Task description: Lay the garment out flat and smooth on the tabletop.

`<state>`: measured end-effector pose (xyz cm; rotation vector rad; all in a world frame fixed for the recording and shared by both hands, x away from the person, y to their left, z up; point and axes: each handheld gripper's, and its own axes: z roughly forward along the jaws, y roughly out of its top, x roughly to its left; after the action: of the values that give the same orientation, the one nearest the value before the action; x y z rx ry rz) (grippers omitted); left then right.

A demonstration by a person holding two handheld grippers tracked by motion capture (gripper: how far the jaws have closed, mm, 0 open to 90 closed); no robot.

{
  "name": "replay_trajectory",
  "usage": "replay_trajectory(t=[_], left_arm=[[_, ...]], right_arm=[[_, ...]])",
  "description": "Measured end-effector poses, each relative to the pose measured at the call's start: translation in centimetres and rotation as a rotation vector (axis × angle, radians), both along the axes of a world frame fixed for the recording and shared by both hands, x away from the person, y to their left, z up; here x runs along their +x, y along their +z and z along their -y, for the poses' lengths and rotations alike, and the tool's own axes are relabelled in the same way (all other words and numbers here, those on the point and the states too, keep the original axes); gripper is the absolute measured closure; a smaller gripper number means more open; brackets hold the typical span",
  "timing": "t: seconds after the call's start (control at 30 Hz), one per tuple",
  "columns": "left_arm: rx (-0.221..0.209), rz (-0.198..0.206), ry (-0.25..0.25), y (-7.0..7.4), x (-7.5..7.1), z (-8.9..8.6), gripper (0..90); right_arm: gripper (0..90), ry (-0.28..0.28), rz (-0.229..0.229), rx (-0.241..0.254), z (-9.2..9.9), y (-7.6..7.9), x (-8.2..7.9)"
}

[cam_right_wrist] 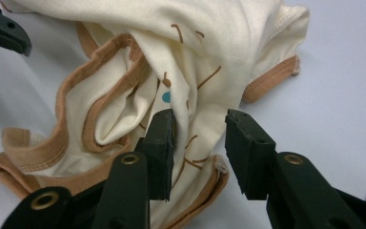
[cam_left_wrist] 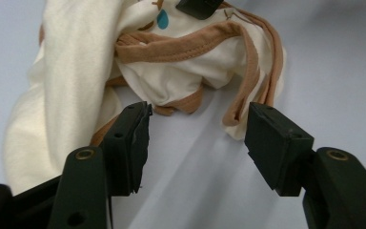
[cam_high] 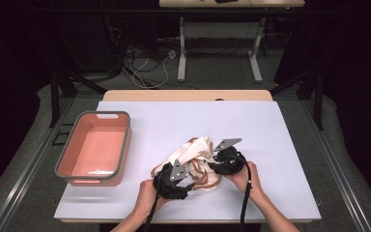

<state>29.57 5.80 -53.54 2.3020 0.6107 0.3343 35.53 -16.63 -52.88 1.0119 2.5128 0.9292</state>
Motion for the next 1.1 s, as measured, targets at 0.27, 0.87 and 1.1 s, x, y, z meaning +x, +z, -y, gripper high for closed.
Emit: replay_trajectory(t=[0.27,0.87,1.1], left_arm=[[0.003,-0.013,-0.031,-0.7,0.1,1.3,51.1],[-0.001,-0.04,-0.04,-1.5,0.3,1.4,85.5],[0.0,-0.063,-0.024,-1.0,0.6,-0.3,86.1]], right_arm=[[76.0,0.007,-0.014,-0.004,-0.3,-0.3,0.0],[89.0,0.023,0.002,-0.027,-0.9,0.1,-0.7],[89.1,0.012,-0.006,-0.038,-0.5,0.7,-1.2]])
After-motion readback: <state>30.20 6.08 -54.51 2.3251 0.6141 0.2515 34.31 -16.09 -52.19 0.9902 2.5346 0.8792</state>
